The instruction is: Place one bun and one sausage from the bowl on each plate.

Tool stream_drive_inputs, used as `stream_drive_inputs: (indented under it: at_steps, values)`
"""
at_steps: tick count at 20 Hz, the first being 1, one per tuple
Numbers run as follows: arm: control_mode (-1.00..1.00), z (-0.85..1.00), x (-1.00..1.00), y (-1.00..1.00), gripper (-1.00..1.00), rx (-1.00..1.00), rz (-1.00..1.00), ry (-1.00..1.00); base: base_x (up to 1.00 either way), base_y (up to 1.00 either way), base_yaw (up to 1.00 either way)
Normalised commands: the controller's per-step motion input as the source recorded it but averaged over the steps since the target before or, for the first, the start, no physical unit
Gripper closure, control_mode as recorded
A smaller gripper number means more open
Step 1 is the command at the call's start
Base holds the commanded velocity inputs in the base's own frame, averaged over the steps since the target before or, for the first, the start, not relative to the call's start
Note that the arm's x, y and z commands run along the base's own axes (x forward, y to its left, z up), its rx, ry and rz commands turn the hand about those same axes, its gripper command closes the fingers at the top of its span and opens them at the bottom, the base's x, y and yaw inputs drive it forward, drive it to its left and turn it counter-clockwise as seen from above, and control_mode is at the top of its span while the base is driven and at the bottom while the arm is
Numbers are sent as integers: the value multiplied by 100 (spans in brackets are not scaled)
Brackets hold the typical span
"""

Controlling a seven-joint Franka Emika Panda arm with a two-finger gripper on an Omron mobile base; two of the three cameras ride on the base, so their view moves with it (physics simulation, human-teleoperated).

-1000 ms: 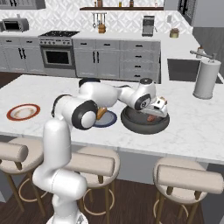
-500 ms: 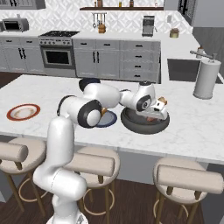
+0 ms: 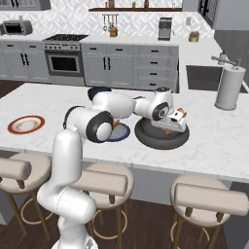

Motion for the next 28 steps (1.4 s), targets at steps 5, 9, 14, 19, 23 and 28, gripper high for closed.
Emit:
stream_drive_inputs:
  at_steps: [5,9,14,19,23,28]
  values:
    - [-100,90,-100,6,100,6,-3,-19,0,0,0]
    - [-100,100,-75,79,100,2,0,-18,0,0,0]
    - [-100,82,-28,100,100,0,0,-12,0,0,0]
    - [-100,5,-7,100,100,0,7,0,0,0,0]
    - [-100,-40,5,100,100,0,15,2,0,0,0]
    - [-100,-52,46,100,100,0,21,12,0,0,0]
